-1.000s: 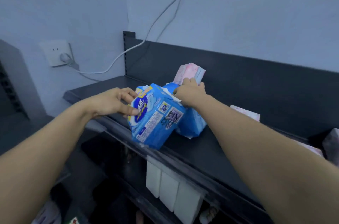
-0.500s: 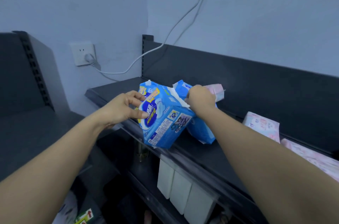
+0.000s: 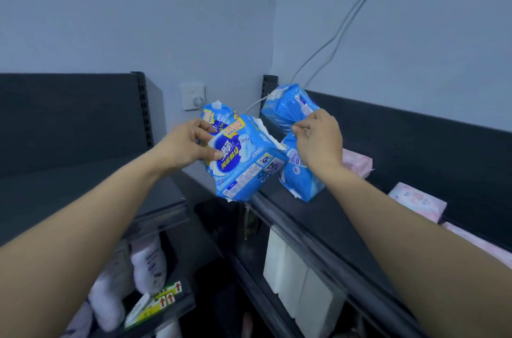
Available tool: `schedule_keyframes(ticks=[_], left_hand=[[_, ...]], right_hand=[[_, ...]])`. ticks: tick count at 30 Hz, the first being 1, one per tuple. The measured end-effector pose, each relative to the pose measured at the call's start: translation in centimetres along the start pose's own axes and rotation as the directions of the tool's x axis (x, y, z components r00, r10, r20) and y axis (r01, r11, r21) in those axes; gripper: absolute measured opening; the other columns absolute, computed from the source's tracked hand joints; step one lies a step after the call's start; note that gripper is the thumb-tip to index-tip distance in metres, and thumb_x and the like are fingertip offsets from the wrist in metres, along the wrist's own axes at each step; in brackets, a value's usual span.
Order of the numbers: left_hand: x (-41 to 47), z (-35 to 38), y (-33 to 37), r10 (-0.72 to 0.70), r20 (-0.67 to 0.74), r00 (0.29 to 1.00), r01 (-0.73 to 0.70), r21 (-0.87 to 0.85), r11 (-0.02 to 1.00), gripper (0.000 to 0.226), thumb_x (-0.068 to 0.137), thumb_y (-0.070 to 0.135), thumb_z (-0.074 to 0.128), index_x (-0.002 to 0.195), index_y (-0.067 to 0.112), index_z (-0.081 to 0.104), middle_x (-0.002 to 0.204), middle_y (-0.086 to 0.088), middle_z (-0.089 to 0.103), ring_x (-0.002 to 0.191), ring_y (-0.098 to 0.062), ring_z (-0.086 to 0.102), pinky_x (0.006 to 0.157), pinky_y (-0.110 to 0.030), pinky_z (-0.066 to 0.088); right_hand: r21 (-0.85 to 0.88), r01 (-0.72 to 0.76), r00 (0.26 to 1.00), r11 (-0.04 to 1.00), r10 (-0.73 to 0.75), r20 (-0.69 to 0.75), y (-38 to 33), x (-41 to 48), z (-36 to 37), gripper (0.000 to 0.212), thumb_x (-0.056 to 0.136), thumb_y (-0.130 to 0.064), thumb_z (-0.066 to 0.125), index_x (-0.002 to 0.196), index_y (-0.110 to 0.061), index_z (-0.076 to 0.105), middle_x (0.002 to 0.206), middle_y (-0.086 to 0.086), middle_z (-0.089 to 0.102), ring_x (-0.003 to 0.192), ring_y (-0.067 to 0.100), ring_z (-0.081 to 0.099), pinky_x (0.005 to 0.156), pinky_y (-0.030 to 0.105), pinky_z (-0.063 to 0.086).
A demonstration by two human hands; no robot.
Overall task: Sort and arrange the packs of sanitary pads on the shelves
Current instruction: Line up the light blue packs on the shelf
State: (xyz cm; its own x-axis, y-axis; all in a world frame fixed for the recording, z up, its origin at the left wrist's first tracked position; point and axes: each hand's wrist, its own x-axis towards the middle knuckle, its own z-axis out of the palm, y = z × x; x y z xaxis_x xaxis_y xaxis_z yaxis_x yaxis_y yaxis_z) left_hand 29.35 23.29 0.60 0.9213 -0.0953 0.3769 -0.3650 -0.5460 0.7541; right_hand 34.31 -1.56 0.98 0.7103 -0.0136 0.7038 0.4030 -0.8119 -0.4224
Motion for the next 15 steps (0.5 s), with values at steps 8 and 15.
schedule_keyframes(ticks=[8, 15], left_hand=[[-10.8, -10.8, -1.4, -0.158, -0.211, 0.965, 0.216, 0.291, 0.932, 0.021, 0.071, 0.014, 0.084, 0.089, 0.005, 0.077, 0.103, 0.012, 0.051, 0.083, -0.012, 0.052, 0.081, -0.027, 0.044], [-21.2, -19.8, -3.1, -0.241, -0.455, 0.857, 0.442, 0.411, 0.797, 0.018, 0.07, 0.017, 0.085, 0.067, 0.018, 0.068, 0.111, 0.006, 0.054, 0.079, -0.008, 0.053, 0.061, -0.016, 0.038]], right_hand=[[0.238, 0.243, 0.961, 0.94, -0.267, 0.075, -12.0, -3.4, 3.4, 0.02, 0.093, -0.019, 0.059, 0.089, -0.008, 0.076, 0.098, 0.005, 0.056, 0.098, 0.026, 0.05, 0.08, 0.042, 0.045], [0.386, 0.444, 0.848, 0.808, -0.519, 0.111, -24.6, -7.7, 6.9, 0.022, 0.096, -0.021, 0.056, 0.093, -0.014, 0.077, 0.103, 0.001, 0.056, 0.104, 0.025, 0.047, 0.084, 0.041, 0.043]])
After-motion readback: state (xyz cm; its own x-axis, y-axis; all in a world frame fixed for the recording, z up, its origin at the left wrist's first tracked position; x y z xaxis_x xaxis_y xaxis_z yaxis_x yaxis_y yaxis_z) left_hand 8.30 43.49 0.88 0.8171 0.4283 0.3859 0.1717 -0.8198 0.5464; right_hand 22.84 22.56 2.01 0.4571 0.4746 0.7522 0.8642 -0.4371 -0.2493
